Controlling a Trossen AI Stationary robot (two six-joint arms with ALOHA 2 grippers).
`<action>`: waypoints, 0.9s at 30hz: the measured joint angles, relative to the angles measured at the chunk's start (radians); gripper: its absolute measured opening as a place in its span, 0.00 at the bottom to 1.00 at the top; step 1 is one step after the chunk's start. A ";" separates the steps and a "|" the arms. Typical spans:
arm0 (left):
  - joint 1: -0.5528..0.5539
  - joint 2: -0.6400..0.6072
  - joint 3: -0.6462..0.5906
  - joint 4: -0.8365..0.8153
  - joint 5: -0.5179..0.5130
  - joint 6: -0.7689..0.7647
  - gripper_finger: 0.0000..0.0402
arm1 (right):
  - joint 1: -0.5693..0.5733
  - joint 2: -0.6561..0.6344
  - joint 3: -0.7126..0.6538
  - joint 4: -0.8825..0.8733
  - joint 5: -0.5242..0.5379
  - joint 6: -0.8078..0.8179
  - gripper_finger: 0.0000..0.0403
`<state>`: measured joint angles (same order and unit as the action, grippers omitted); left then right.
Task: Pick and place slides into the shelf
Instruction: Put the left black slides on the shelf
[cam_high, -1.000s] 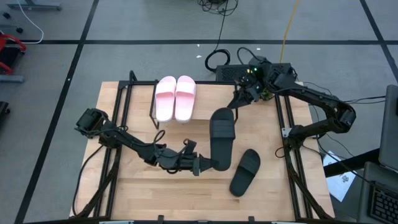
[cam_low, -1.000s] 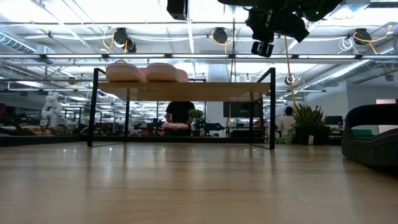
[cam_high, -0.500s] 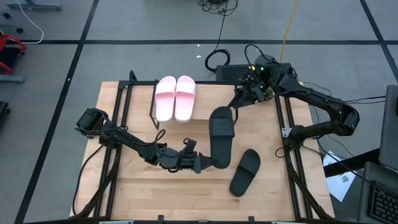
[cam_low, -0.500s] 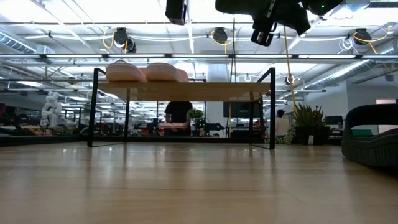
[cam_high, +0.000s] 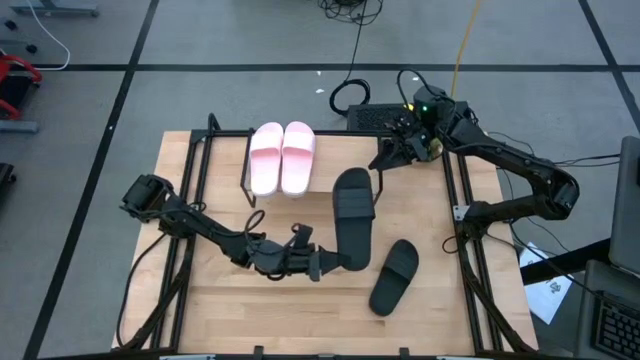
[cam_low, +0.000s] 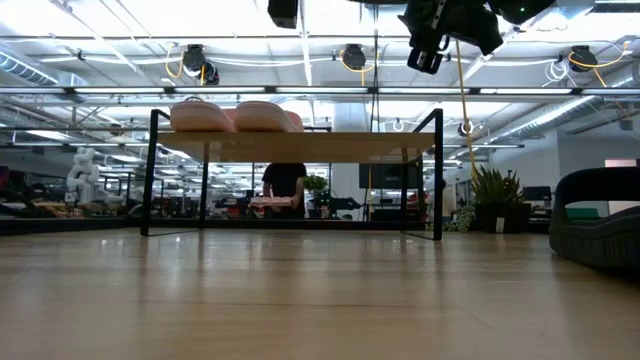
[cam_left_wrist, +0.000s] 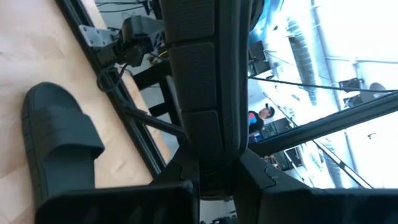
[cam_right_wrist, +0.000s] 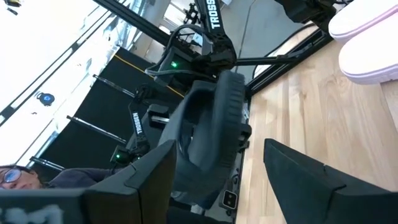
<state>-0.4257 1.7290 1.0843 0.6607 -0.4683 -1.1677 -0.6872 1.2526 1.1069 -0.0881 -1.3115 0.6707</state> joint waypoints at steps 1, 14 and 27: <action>0.002 0.000 0.000 0.001 0.000 0.002 0.09 | 0.001 0.000 0.000 0.000 0.001 0.003 0.58; 0.064 0.000 0.000 -0.005 0.077 0.005 0.09 | 0.051 0.000 0.000 0.001 0.056 0.018 0.58; 0.131 0.000 0.000 -0.005 0.159 0.032 0.09 | 0.080 0.004 -0.001 0.003 0.122 0.001 0.58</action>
<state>-0.2949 1.7290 1.0843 0.6555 -0.3095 -1.1355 -0.6071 1.2561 1.1061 -0.0855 -1.1899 0.6721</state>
